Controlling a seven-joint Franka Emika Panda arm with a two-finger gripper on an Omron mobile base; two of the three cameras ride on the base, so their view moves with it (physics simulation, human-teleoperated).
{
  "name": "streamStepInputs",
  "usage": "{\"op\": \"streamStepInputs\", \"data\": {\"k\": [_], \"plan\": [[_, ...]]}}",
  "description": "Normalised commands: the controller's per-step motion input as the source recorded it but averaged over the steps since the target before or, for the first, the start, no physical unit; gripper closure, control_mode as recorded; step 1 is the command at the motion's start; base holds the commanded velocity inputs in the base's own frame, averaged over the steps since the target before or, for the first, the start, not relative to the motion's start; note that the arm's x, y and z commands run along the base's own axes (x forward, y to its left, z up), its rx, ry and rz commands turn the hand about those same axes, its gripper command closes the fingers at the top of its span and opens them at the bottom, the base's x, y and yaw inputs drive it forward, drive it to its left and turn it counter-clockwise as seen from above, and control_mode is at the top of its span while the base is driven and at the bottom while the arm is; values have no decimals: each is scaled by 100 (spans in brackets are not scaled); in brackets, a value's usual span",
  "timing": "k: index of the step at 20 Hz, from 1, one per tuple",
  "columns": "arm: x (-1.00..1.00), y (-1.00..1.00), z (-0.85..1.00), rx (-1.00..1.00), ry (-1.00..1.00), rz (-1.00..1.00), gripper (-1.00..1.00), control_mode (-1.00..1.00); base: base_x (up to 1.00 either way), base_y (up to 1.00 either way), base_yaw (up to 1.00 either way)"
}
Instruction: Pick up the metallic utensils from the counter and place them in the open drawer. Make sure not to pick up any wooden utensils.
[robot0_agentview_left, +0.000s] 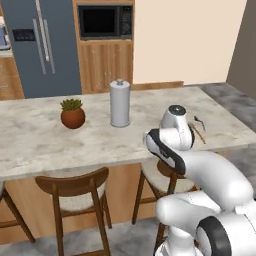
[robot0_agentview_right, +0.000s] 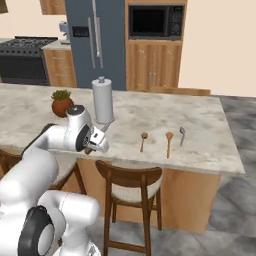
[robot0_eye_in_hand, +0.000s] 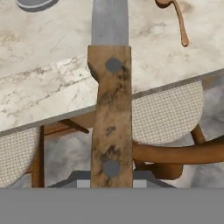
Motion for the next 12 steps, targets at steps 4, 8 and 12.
{"op": "streamStepInputs", "data": {"k": [4,8,12], "plan": [[0,0,0,0,0,0,100,100,-100,0,19],[0,0,0,0,0,0,100,100,-93,0,63],[0,0,0,0,0,0,100,100,-80,0,70]]}}
